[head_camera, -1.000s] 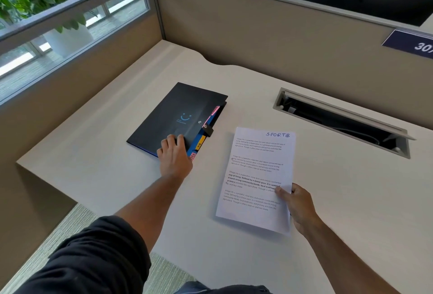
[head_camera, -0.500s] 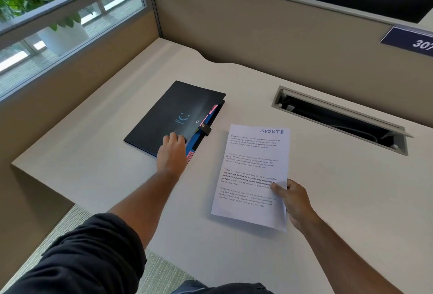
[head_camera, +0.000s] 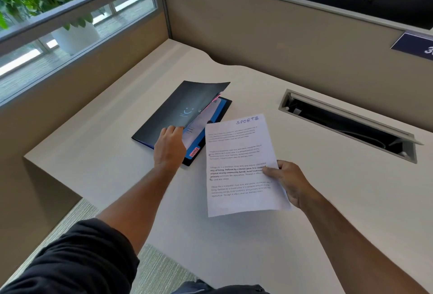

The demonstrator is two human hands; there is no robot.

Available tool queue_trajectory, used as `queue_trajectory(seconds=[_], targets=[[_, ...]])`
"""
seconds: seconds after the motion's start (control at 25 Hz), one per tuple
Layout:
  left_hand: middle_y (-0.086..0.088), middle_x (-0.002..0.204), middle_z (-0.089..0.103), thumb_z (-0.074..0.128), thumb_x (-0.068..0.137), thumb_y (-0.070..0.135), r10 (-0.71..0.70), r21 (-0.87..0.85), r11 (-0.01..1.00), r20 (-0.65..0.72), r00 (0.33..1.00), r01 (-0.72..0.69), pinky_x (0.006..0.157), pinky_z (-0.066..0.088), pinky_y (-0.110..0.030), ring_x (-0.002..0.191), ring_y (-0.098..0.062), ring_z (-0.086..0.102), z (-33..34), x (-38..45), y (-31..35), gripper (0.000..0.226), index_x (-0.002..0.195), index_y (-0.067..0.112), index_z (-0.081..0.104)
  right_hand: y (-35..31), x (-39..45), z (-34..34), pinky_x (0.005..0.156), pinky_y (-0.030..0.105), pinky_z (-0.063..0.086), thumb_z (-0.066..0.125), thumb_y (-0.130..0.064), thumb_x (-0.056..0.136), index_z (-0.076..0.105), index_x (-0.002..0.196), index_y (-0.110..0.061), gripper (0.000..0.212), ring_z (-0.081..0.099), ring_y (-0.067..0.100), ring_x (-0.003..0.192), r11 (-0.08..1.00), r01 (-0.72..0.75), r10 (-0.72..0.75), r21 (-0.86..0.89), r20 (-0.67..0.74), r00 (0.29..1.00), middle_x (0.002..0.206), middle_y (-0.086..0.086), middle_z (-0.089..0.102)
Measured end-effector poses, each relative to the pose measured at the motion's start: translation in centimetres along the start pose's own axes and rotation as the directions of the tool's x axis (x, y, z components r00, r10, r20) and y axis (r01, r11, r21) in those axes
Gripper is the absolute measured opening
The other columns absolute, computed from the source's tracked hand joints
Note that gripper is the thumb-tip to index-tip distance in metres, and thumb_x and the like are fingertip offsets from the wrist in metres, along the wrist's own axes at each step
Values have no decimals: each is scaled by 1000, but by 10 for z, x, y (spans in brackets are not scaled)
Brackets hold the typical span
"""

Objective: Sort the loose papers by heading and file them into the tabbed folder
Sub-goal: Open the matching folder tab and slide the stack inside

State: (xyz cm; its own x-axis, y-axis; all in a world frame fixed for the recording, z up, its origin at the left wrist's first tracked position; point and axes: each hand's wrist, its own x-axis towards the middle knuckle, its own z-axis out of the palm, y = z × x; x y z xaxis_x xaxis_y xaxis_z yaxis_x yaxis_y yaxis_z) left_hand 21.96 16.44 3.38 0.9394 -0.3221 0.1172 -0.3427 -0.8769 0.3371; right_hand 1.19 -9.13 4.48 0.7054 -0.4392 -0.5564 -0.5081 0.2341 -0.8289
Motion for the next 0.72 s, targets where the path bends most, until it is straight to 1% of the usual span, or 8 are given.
queue_trajectory(seconds=[0.12,0.2,0.28,0.4,0.48,0.56,0.64,0.72], targets=[[-8,120,68,66,88,3,6,22,1000,8,1000,-6,72,57,-38,104,-26,56,-1,4,-2,47,133,12,62,-19,11,15,81,41,62,73,-6,91,75,105,-3,15,78,31,88,999,5,-5,-48,-4,1000,100,10,80],[-5,116,68,66,89,6,5,42,999,6,1000,-6,70,56,-37,103,-24,57,-1,5,-3,43,132,14,65,-31,21,30,76,37,61,72,-7,92,74,100,-6,9,77,29,86,997,21,-23,-80,-18,1000,98,9,79],[-4,113,68,68,90,9,17,48,999,6,1000,-17,68,53,-35,101,-23,58,-3,6,-3,39,128,15,67,-41,33,47,80,38,61,70,-8,93,73,97,-8,4,75,28,89,994,37,-42,-104,-51,998,101,7,78],[-4,108,69,66,91,7,39,49,998,-1,999,-39,67,50,-36,100,-25,60,-9,5,-3,34,124,14,69,-49,51,77,85,40,59,67,-9,94,72,98,-8,6,73,30,93,986,83,-101,-144,-126,987,103,9,76],[-2,105,68,65,91,6,45,57,997,-3,999,-45,64,47,-35,99,-25,59,-12,5,-4,33,122,16,70,-53,61,95,84,42,58,65,-10,93,70,96,-8,7,71,31,93,972,116,-159,-203,-212,964,100,8,74],[-1,104,67,66,90,7,58,74,996,2,998,-58,62,44,-33,99,-23,59,-12,6,-7,34,122,18,70,-56,68,113,81,40,56,63,-12,92,69,98,-6,11,70,32,93,963,127,-195,-240,-286,938,98,8,73],[1,104,66,66,88,5,63,61,996,2,998,-63,61,42,-32,100,-23,58,-12,5,-9,39,123,21,70,-58,73,128,81,38,56,62,-14,92,68,99,-5,13,69,32,93,967,113,-187,-228,-338,922,99,8,73],[0,105,67,68,88,4,78,53,996,-11,997,-77,60,44,-33,100,-24,58,-14,3,-10,41,126,20,69,-58,75,141,83,37,55,61,-14,93,66,102,-5,14,68,32,94,977,97,-163,-189,-377,912,103,9,72]])
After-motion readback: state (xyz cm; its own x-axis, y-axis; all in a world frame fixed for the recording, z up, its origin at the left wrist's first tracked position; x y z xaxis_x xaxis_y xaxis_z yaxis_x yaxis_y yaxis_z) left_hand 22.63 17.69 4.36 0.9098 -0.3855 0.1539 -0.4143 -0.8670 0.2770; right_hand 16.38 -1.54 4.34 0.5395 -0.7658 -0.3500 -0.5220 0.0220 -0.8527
